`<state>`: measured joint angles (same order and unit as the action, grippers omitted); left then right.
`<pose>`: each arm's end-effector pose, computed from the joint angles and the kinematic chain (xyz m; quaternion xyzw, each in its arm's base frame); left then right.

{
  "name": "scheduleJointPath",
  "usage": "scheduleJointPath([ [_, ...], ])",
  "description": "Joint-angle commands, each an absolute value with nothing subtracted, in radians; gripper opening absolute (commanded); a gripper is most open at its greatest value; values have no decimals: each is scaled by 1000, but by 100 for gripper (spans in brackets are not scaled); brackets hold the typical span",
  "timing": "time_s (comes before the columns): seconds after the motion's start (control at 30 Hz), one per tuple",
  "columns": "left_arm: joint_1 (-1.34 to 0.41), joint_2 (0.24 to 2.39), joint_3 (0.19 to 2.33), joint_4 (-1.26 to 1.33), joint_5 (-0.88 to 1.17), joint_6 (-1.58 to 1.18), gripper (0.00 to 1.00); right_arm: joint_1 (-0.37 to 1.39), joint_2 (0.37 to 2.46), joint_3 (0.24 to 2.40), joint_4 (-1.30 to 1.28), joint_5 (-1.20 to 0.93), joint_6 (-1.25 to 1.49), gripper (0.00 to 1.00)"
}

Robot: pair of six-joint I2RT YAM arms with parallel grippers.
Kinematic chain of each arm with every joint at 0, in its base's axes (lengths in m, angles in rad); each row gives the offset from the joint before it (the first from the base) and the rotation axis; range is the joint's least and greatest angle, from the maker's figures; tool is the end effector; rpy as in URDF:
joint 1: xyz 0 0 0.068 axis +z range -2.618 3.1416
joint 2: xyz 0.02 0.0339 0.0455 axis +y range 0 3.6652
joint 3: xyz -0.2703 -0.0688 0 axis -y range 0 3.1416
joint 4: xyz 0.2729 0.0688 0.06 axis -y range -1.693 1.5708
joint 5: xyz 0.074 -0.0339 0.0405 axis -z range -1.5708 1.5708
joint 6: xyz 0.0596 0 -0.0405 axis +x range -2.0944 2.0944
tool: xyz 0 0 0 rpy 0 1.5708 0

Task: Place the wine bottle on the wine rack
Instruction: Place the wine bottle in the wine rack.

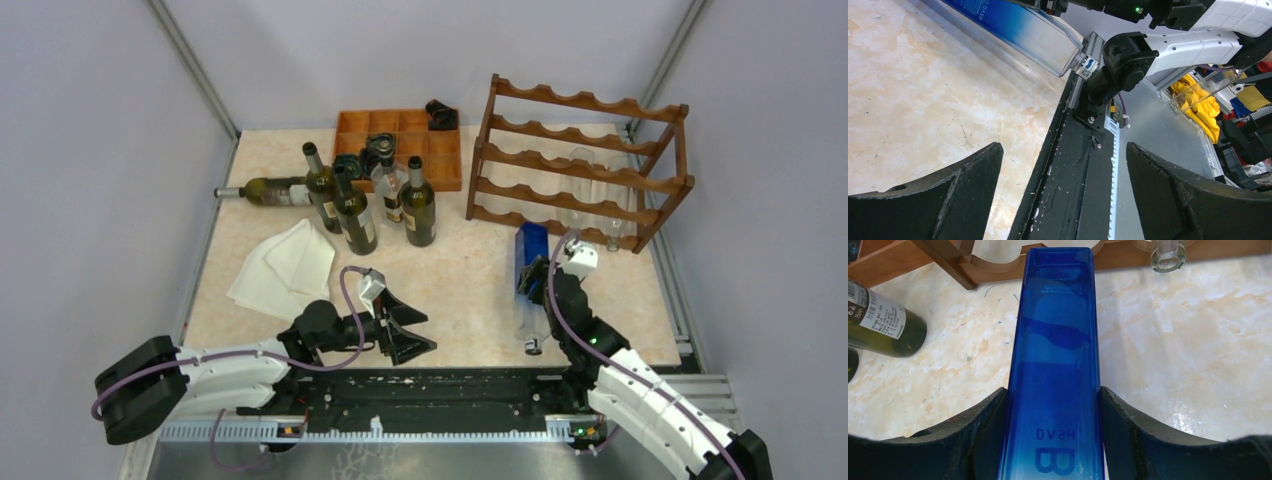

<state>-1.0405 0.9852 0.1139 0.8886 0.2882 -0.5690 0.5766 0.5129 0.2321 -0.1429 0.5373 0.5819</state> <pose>0.0983 -0.2012 0.1708 0.2616 0.6506 -0.5784 0.4168 0.1654 0.0712 0.1767 0.1462 0.8095 0.0998 0.5599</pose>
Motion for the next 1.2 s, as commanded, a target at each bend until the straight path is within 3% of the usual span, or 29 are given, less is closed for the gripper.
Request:
scheduleJointPath([
  [0.0,-1038,975,103,913,279,-540,98,551,511,345,109,555,533,0],
  [1.17,-1037,1014,84,934,271,-509,98,371,683,368,336,396,475,0],
])
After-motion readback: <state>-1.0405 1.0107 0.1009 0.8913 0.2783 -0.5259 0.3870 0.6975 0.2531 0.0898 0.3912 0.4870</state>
